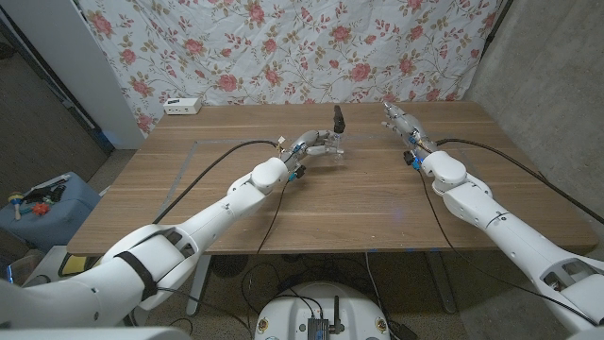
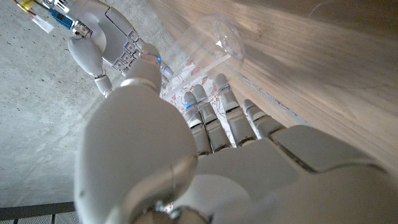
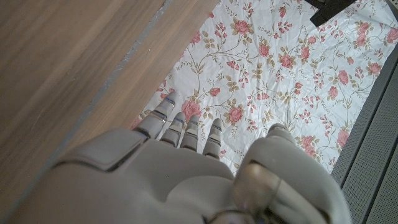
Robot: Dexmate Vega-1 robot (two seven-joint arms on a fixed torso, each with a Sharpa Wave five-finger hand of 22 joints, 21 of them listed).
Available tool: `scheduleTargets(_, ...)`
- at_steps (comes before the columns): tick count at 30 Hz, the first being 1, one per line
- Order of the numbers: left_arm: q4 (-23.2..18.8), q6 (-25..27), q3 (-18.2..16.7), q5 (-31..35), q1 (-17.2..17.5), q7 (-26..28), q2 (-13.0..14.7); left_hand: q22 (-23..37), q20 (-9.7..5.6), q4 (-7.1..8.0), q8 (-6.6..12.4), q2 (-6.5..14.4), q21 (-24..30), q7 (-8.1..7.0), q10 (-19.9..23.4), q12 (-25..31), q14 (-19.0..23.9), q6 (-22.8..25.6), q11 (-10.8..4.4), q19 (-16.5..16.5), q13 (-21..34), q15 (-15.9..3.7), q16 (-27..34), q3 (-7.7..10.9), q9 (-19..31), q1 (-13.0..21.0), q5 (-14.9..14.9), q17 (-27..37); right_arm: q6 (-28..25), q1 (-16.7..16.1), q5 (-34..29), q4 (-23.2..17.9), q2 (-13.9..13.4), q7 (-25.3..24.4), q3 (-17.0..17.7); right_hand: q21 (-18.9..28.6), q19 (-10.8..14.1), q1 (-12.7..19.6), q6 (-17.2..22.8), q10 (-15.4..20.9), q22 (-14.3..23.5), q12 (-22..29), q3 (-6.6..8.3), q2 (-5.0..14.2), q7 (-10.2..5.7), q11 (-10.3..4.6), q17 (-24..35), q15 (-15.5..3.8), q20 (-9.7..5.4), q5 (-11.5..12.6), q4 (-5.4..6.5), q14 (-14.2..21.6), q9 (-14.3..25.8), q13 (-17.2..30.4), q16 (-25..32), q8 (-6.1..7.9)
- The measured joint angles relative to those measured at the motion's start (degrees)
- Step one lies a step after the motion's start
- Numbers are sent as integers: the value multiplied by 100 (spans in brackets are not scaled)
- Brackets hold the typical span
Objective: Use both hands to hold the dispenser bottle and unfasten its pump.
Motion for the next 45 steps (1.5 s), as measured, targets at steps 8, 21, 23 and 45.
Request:
scheduleTargets(8, 115, 28, 63, 35, -108, -12, -81, 0, 0, 0, 0, 0, 0, 0, 32, 0, 32, 0, 32, 0, 0, -32, -18, 0, 0, 0, 0, -11, -164, -27, -204, -271, -173, -94, -2, 0, 0, 40, 61, 0, 0, 0, 1, -9, 61, 0, 0, 0, 0, -22, -47, -1, 0, 0, 0, 0)
scheduleTargets(21, 436, -66, 146, 57, -271, -40, -253, 0, 0, 0, -3, 0, 0, 0, 36, -3, 100, 1, 36, 0, 0, -17, -44, 0, -1, 0, -3, -6, -580, -82, -494, -827, -520, -176, 4, 0, 0, 245, 200, -44, 0, 0, 59, -3, -15, 44, 1, 22, 0, -51, -197, -24, 0, 0, 0, 45)
scheduleTargets(23, 484, -83, 161, 64, -294, -46, -277, 0, 0, 0, -5, 0, 0, 32, 56, -4, 104, 32, 55, 0, 0, -21, -44, 0, -1, 0, -1, -6, -678, -89, -545, -901, -572, -183, 12, 0, 0, 296, 214, -64, 0, 0, 72, 6, -80, 63, 1, 22, 0, -63, -214, -23, 0, 0, 0, 45)
scheduleTargets(45, 849, -215, 275, 137, -519, -107, -440, 0, 0, -25, 18, 0, 0, 40, 85, 21, 103, 40, 84, 0, 0, -21, -45, 26, -2, 0, 19, -15, -1517, -156, -845, -1803, -1035, -242, 95, 0, -117, 391, 357, -163, 30, 0, 76, -75, -200, 232, 43, 336, 220, -195, -299, -101, 29, 30, -28, 45)
